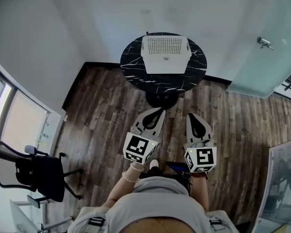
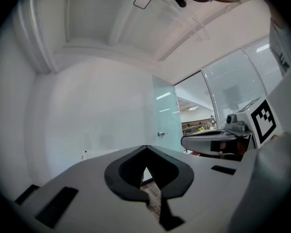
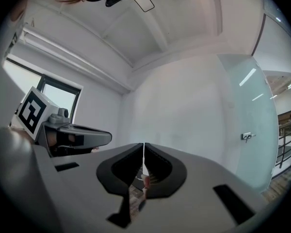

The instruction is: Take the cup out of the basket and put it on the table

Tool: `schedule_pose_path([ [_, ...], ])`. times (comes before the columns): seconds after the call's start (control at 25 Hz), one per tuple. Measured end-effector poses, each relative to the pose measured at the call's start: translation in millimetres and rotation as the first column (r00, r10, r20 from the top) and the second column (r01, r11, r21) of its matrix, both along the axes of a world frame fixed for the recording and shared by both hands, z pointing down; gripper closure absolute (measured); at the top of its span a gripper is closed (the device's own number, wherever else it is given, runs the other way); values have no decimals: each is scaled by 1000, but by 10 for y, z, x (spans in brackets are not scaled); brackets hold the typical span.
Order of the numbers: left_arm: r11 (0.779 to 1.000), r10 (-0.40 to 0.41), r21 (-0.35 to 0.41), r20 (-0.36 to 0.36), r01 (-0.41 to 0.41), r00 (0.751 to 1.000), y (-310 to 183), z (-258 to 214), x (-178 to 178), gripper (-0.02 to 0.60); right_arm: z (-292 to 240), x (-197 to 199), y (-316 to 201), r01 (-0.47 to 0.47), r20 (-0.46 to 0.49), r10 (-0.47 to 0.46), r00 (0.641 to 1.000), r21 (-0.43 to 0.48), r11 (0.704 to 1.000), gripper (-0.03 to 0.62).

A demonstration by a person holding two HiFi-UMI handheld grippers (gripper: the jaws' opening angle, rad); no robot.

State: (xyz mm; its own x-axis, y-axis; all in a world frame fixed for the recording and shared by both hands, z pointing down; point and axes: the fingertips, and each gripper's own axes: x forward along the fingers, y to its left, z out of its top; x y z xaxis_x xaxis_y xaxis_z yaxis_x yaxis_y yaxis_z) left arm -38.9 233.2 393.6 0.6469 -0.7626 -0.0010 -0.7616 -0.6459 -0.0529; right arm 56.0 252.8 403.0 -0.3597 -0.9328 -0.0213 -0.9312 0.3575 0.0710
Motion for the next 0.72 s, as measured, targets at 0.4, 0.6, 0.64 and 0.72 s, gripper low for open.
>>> schedule_pose_path([
  [0.4,998,32,-45,-8,-33,999,-568,154,-216,577,96,-253,-547,-27,-18,27,999,-32,999,582],
  [0.6,997,43,-62,-14,-43,999,-950,195,-167,577,146,-262,-921,-19,-35,18,999,-46,999,582],
  [0.64,997,42,-62,-14,-43,999,-1053,203,-151,577,163,-258,-1030,-16,-39,14,999,-51,999,582],
  [0.72,998,38,-57,-16,-38,999,-1295,205,-116,577,189,-252,-1284,-7,-50,4,999,-57,998,582],
])
